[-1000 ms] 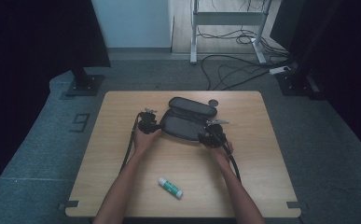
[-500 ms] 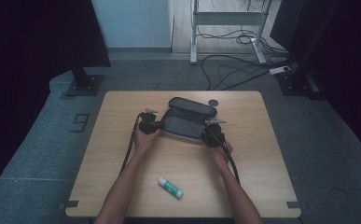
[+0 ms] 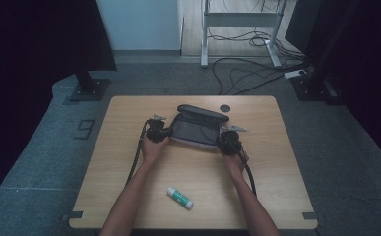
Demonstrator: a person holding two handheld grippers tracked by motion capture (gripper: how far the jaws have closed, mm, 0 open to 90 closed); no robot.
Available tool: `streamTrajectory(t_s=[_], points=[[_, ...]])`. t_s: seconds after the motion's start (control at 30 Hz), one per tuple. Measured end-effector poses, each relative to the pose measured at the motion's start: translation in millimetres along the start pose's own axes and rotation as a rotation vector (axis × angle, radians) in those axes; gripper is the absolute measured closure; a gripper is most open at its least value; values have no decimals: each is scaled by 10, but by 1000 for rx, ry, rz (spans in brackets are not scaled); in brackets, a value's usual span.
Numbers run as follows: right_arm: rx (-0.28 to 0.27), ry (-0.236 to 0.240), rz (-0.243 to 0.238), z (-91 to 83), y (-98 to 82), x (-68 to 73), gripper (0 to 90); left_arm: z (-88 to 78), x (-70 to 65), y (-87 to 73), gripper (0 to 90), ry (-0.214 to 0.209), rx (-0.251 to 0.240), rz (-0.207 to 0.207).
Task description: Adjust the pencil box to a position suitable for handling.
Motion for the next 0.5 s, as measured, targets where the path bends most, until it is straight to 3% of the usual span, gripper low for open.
streamTrajectory(t_s=[0.33,0.5], points=[[-75,11,-36,-239,98,106,869,-327,-42,42,806,-18,-81,2],[-98,16,-64,-337,127,176,868,-427,-41,46,806,-25,-92,-1]])
Point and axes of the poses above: each handheld gripper's, and its own axes: z roughly forward along the jaws, y roughly out of its top, x roughly to its left, the point moved 4 cm from there along z, roughly forward along the jaws, and after that the axes turned 2 degrees about -z, right-handed, at the moved point
